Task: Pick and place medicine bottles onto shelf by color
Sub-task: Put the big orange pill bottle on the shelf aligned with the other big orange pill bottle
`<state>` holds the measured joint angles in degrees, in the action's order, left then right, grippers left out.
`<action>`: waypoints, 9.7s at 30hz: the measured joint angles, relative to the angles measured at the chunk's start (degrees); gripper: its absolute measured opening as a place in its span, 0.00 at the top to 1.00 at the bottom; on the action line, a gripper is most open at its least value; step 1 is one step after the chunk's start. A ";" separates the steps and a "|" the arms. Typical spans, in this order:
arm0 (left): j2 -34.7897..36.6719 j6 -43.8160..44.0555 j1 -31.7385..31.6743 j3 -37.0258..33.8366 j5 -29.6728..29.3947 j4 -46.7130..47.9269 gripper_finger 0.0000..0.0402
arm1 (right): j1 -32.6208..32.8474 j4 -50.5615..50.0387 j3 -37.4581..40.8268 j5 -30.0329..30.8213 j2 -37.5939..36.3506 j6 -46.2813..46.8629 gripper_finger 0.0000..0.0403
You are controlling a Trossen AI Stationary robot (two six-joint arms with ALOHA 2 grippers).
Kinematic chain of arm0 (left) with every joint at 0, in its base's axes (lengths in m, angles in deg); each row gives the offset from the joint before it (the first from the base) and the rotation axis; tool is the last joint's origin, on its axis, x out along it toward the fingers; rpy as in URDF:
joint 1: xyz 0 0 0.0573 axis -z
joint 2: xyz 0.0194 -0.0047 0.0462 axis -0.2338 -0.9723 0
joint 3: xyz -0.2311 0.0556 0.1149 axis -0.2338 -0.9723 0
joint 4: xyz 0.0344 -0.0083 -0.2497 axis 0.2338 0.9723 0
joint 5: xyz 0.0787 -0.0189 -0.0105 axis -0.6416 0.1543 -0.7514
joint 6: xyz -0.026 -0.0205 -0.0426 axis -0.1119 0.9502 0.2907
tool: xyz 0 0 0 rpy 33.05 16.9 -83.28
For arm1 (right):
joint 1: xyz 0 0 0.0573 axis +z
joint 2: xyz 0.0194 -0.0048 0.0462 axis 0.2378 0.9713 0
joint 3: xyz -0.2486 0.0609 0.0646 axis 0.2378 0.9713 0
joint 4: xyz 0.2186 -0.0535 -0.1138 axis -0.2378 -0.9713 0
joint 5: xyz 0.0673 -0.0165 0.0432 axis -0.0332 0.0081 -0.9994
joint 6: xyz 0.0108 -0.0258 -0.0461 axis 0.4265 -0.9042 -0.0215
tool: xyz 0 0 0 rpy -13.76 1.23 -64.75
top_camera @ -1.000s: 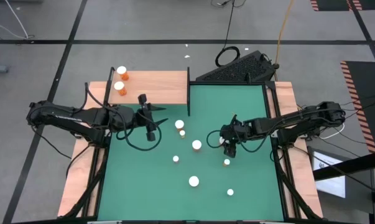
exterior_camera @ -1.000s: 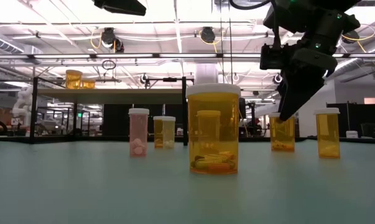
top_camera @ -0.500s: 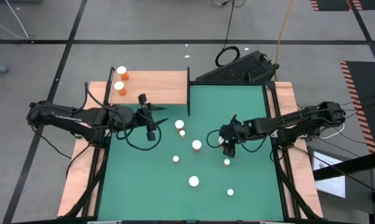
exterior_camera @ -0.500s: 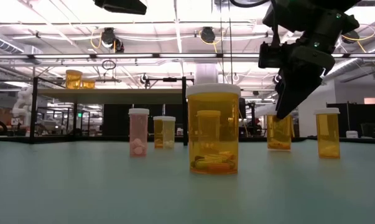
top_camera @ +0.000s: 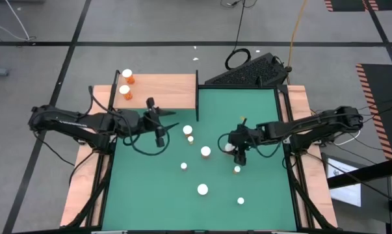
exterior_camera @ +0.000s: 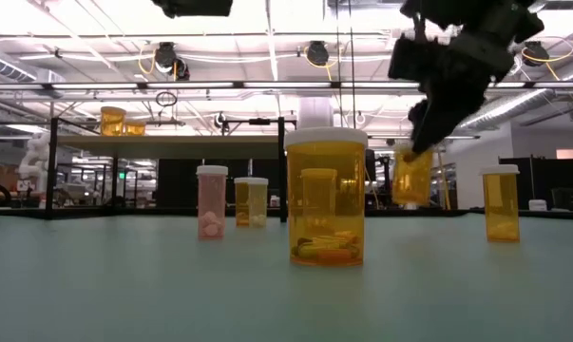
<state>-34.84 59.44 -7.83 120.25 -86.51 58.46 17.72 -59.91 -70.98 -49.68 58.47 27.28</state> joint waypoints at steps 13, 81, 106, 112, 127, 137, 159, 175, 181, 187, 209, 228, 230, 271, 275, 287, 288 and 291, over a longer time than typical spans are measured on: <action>-15.13 3.13 -1.95 6.40 16.97 -1.38 0.13 | 0.09 9.41 -1.35 3.56 -5.98 -8.88 0.47; -29.97 6.02 -4.74 11.15 18.31 -12.41 0.54 | 1.44 24.63 -1.30 7.96 -7.48 -16.17 0.06; -28.11 3.45 -3.52 11.13 18.62 -28.64 0.53 | 1.66 71.27 19.21 8.99 -14.17 -25.25 0.06; -28.11 3.19 -3.56 11.13 18.64 -34.21 0.53 | 1.64 81.80 22.76 5.06 -13.97 -26.66 0.06; -36.84 7.86 -3.57 11.15 21.17 -46.15 0.52 | 1.66 85.79 22.74 4.52 -12.70 -24.80 0.06; -41.19 8.00 -4.86 11.15 21.17 -52.41 0.52 | 1.62 85.63 22.74 5.09 -12.36 -24.10 0.06; -42.16 9.47 -6.38 11.15 23.25 -53.92 0.52 | -0.98 89.03 22.67 4.43 -7.47 -23.73 0.08; -42.14 9.82 -6.32 11.13 23.76 -52.93 0.52 | -1.03 89.11 19.22 1.96 -1.69 -24.74 0.43; -42.14 9.83 -6.32 11.13 24.40 -52.29 0.53 | -1.01 89.43 19.13 1.62 -1.66 -24.76 0.47; -42.14 9.65 -6.32 11.13 24.41 -52.15 0.53 | -1.01 89.33 19.13 1.60 -1.66 -24.76 0.48; -42.14 9.60 -6.27 11.13 26.04 -52.00 0.52 | -0.96 89.25 19.13 1.40 -1.66 -24.90 0.53; -28.84 12.97 -6.78 11.15 31.81 -21.67 0.39 | -1.50 85.74 19.13 1.64 -2.52 -16.71 0.55; -27.13 14.17 -6.75 11.15 30.96 -19.08 0.39 | -2.64 82.95 19.13 1.67 -2.49 -14.64 0.55; -48.63 6.06 -10.74 68.26 30.37 49.54 0.05 | -9.63 50.91 13.91 -9.09 -2.49 -3.18 0.54; -49.32 6.95 -13.47 68.28 33.99 52.35 0.08 | -9.64 50.95 13.91 -9.09 -2.49 -4.68 0.54; -55.91 3.75 -13.44 68.26 36.19 53.19 0.09 | -9.64 51.37 13.91 -9.02 -2.49 -6.70 0.54; -56.06 3.77 -13.38 68.26 36.14 52.50 0.09 | -9.64 51.35 13.91 -9.00 -2.49 -6.77 0.54; -56.07 4.00 -13.39 68.26 35.63 51.33 0.09 | -9.64 51.27 13.91 -8.99 -2.49 -6.77 0.54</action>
<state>-90.91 63.43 -21.22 188.50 -50.87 109.79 8.08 -8.64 -57.07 -58.67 55.98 20.51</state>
